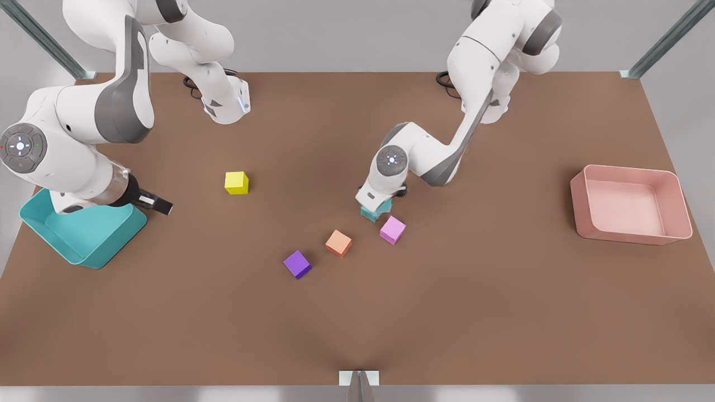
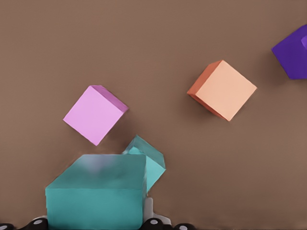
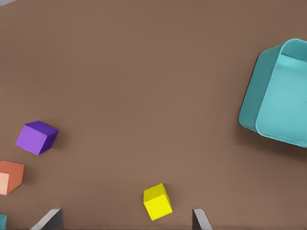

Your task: Stack the two blue cubes on top of each other

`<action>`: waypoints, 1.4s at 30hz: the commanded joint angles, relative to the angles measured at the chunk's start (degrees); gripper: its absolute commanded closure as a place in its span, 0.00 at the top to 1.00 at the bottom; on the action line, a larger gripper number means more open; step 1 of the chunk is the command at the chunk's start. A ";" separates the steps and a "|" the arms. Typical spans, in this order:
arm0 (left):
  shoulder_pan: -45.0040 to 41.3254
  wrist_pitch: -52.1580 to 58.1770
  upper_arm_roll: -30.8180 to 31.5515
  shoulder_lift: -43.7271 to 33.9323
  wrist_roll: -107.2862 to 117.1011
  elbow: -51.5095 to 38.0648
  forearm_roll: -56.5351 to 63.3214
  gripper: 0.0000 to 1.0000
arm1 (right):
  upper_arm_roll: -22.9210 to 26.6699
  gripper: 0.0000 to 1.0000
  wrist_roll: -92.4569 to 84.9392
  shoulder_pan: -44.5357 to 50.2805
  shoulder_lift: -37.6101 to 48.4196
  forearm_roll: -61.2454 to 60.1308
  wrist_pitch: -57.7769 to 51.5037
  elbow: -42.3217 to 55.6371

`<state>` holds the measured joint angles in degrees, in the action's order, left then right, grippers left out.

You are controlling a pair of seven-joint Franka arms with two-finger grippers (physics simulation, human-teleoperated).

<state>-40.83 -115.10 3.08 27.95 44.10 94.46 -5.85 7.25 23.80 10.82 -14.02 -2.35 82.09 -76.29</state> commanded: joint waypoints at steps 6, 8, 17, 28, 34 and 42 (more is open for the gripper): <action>-0.65 -8.82 1.14 2.11 18.92 2.74 -0.04 0.69 | -0.04 1.00 -10.00 0.08 0.04 0.06 -1.23 -0.08; -0.83 -9.70 1.23 2.55 18.92 2.92 0.05 0.69 | -0.04 1.00 -10.00 0.08 -0.05 0.06 -1.23 -0.08; -0.65 -10.67 1.23 4.31 18.74 3.45 0.13 0.69 | -0.13 1.00 -10.00 0.17 -0.05 0.06 -1.50 -0.43; -0.39 -10.58 1.23 4.75 18.74 3.53 0.13 1.00 | -0.13 1.00 -10.09 0.17 -0.05 -0.64 -1.94 -0.35; 1.02 -7.69 1.23 1.33 18.83 3.36 0.05 1.00 | -0.13 1.00 -10.09 0.08 -0.05 -0.55 -2.29 -0.35; 16.39 49.27 0.96 -13.80 -7.34 -23.18 1.44 1.00 | -0.04 1.00 -10.09 -0.09 -0.05 -0.55 -2.29 -0.17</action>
<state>-27.16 -94.95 4.05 14.51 57.90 74.24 -5.42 7.19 14.71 10.71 -14.13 -2.88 79.89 -76.49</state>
